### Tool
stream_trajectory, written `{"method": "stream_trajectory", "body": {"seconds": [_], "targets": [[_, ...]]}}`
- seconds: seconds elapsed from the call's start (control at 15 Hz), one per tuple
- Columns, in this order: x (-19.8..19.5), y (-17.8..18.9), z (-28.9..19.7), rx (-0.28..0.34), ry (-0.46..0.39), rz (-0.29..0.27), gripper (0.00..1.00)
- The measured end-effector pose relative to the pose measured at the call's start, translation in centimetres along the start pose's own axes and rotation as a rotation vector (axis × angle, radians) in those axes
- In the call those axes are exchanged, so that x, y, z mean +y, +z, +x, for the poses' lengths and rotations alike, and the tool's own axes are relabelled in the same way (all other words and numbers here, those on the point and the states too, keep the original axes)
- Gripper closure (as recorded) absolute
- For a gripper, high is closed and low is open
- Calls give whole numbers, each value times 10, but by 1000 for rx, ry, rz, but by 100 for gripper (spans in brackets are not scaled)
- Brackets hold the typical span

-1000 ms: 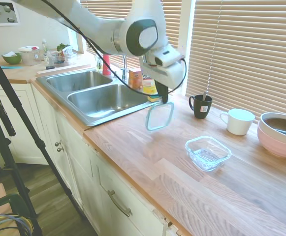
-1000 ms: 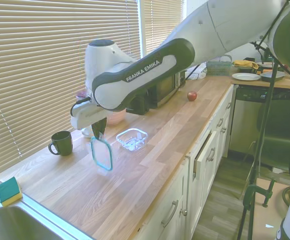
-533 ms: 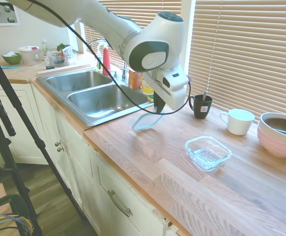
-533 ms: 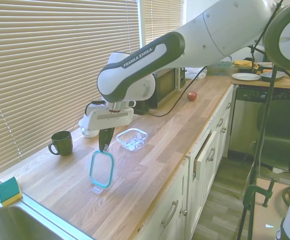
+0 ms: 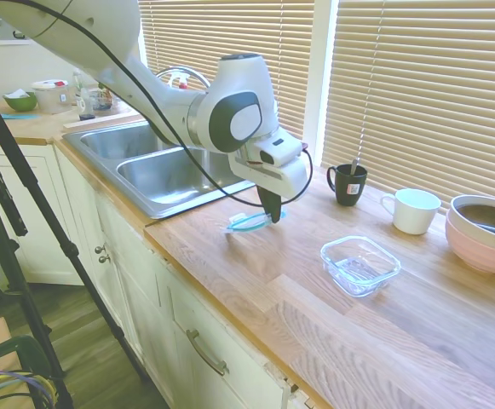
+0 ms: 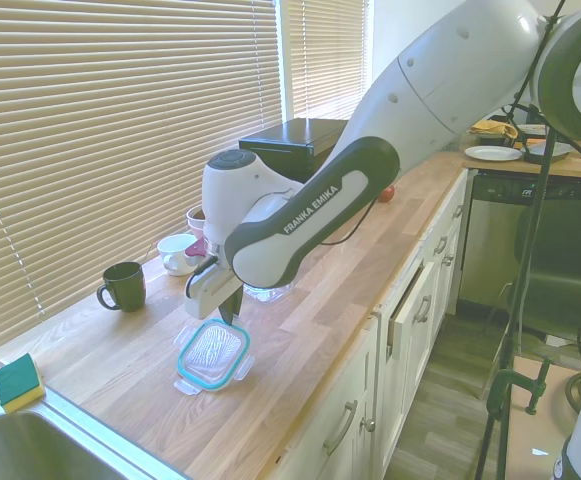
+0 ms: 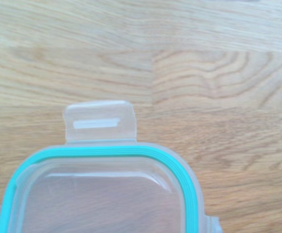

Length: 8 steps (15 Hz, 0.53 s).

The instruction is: Uncover the lid of the food container

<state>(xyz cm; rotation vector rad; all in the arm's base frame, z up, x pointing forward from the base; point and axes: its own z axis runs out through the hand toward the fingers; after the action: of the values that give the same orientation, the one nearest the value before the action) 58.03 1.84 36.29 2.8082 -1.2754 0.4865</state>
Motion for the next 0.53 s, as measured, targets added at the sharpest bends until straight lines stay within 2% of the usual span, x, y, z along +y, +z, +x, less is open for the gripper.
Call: {"method": "stream_trajectory", "body": {"seconds": [0.07,0.13,0.53], "targets": [[2,3,-3,12,-5,-13,100],[3,6,-5,19,-7,-22,0],[8,12,-3,29,-9,-41,0]]}}
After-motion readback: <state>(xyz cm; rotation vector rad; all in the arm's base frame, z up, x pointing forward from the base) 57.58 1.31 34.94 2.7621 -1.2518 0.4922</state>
